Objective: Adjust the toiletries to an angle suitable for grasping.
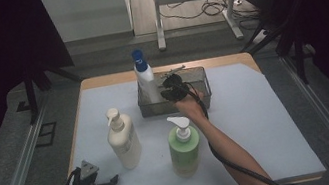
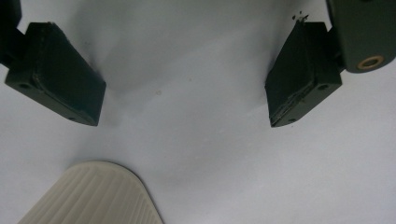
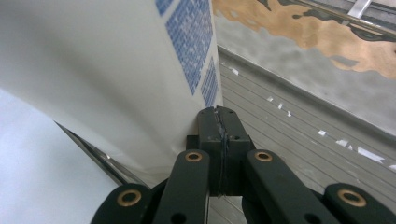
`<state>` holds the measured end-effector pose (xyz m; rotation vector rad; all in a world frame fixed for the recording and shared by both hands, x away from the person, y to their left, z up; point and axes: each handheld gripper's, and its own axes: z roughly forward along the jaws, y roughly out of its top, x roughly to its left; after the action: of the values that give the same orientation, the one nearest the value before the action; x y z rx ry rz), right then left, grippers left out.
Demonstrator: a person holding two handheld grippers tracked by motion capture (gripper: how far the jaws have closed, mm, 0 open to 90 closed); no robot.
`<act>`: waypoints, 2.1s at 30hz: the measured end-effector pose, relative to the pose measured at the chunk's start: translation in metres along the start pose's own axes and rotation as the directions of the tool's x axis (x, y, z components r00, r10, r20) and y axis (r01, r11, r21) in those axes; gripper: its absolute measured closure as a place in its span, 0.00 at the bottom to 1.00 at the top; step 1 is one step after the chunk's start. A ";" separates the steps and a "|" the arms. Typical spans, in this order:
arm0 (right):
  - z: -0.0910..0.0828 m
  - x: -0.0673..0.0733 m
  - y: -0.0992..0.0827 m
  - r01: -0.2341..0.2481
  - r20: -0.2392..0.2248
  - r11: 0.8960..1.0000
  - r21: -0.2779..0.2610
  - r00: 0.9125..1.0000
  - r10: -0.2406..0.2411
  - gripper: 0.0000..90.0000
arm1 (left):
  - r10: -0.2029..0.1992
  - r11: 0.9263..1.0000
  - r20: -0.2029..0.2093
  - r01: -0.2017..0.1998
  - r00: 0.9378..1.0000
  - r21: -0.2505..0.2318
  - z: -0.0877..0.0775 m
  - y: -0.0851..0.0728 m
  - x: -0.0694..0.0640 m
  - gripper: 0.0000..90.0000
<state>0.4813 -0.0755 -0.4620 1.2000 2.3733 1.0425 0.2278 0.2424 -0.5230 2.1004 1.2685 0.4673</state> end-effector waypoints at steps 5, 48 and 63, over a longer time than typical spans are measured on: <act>0.002 0.004 0.001 0.005 -0.009 1.000 0.003 1.000 -0.005 0.98 | 0.000 1.000 0.000 0.000 1.000 0.000 0.000 0.000 0.000 0.14; 0.010 0.019 0.001 0.064 -0.042 0.997 0.051 0.997 -0.062 0.99 | 0.001 1.000 0.000 -0.001 1.000 0.000 0.000 0.000 0.000 0.14; 0.009 0.020 0.001 0.072 -0.035 0.996 0.045 0.997 -0.071 0.90 | 0.002 1.000 0.000 -0.002 1.000 0.000 0.000 0.000 0.000 0.14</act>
<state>0.4742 -0.0550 -0.4667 1.1125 2.4590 0.9984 0.2279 0.2425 -0.5230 2.1020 1.2669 0.4679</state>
